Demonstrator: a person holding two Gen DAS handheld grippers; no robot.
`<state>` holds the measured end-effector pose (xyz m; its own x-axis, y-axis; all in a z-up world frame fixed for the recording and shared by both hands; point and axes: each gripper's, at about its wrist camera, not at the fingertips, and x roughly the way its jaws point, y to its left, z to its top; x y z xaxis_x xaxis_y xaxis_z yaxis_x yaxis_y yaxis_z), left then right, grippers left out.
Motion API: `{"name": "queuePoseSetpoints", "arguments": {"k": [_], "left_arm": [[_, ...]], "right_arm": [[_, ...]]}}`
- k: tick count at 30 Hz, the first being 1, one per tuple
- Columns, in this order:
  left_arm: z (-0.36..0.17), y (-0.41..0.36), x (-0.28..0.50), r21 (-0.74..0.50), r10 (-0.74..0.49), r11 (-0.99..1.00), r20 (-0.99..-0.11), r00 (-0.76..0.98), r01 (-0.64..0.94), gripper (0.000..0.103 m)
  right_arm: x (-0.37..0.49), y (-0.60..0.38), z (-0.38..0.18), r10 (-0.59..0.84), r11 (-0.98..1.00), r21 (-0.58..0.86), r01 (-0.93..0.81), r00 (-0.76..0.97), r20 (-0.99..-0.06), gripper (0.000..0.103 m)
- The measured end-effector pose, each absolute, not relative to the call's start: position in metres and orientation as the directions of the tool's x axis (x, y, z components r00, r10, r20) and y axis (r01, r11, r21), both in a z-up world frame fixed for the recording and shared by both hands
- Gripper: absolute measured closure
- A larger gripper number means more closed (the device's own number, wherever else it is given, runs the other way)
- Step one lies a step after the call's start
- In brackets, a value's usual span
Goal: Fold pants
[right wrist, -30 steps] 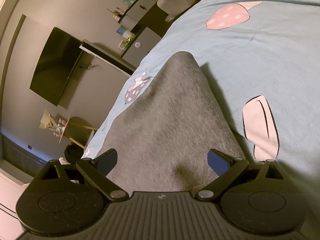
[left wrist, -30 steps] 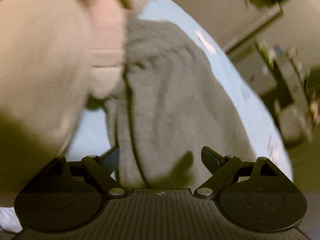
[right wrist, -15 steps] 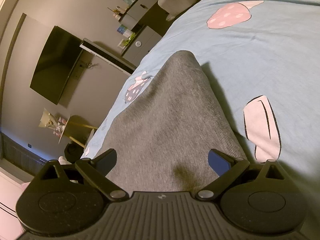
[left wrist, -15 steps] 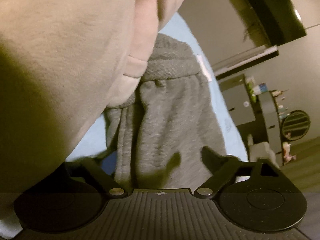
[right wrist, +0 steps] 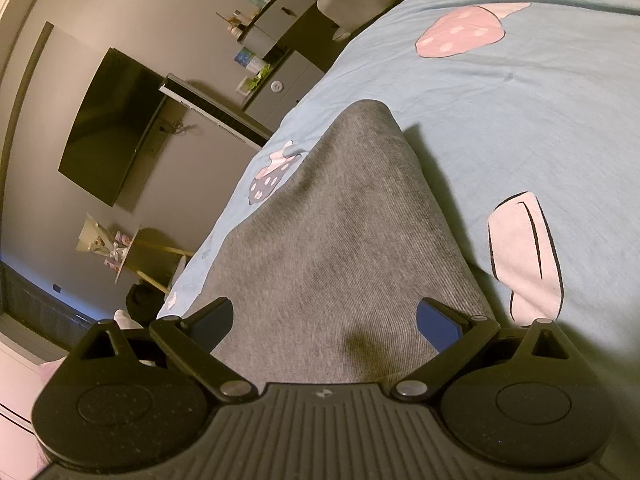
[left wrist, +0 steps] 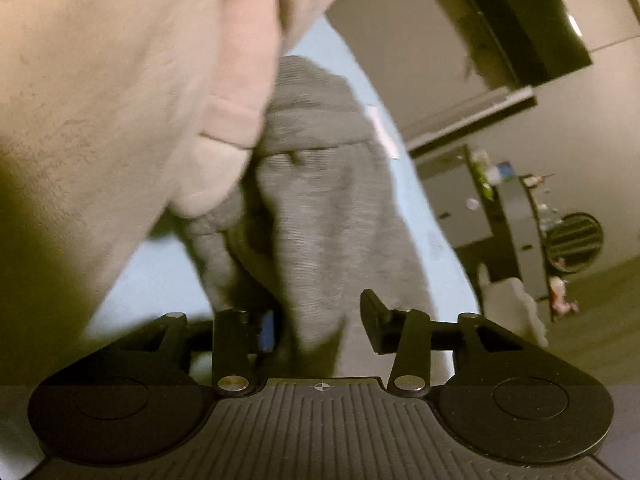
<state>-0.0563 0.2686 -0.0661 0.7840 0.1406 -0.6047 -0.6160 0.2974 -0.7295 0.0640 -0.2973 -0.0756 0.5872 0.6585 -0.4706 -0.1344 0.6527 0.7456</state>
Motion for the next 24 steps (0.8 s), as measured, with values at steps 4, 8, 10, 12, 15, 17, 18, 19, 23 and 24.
{"name": "queuePoseSetpoints", "arguments": {"k": [4,8,10,12,15,17,18,19,23,24], "left_arm": [[-0.066,0.270,-0.054,-0.724,0.151,0.302,-0.606,0.781,-0.620,0.033],[-0.066,0.275,-0.047,-0.715,0.174,0.273,-0.622,0.764,-0.644,0.082],[-0.064,0.275,-0.045,-0.707,0.171,0.283,-0.628,0.759,-0.648,0.086],[-0.055,0.270,-0.048,-0.714,0.173,0.333,-0.595,0.784,-0.616,0.087],[-0.029,0.254,-0.043,-0.661,0.199,0.455,-0.578,0.791,-0.597,0.087],[-0.004,0.236,-0.037,-0.593,0.218,0.566,-0.562,0.798,-0.572,0.088],[0.009,0.226,-0.032,-0.563,0.219,0.617,-0.548,0.807,-0.549,0.088],[0.022,0.213,-0.028,-0.533,0.211,0.671,-0.530,0.822,-0.516,0.088],[0.069,0.138,-0.009,-0.327,0.142,0.886,-0.482,0.865,-0.328,0.088],[0.078,0.111,-0.004,-0.248,0.117,0.933,-0.477,0.871,-0.261,0.088]], "right_arm": [[0.064,-0.297,-0.076,0.659,0.653,0.746,-0.134,0.587,-0.471,0.004],[0.063,-0.296,-0.074,0.658,0.655,0.743,-0.137,0.586,-0.473,0.004],[0.062,-0.297,-0.074,0.658,0.653,0.745,-0.135,0.587,-0.471,0.004],[0.061,-0.298,-0.074,0.661,0.647,0.751,-0.133,0.589,-0.465,0.004],[0.061,-0.301,-0.075,0.667,0.627,0.770,-0.120,0.594,-0.450,0.004],[0.060,-0.302,-0.075,0.668,0.621,0.775,-0.116,0.596,-0.446,0.004],[0.060,-0.302,-0.075,0.667,0.621,0.775,-0.116,0.597,-0.446,0.004],[0.059,-0.302,-0.074,0.667,0.621,0.775,-0.117,0.598,-0.444,0.004],[0.057,-0.306,-0.072,0.665,0.611,0.784,-0.110,0.609,-0.433,0.004],[0.057,-0.307,-0.072,0.663,0.608,0.787,-0.105,0.613,-0.430,0.004]]}}
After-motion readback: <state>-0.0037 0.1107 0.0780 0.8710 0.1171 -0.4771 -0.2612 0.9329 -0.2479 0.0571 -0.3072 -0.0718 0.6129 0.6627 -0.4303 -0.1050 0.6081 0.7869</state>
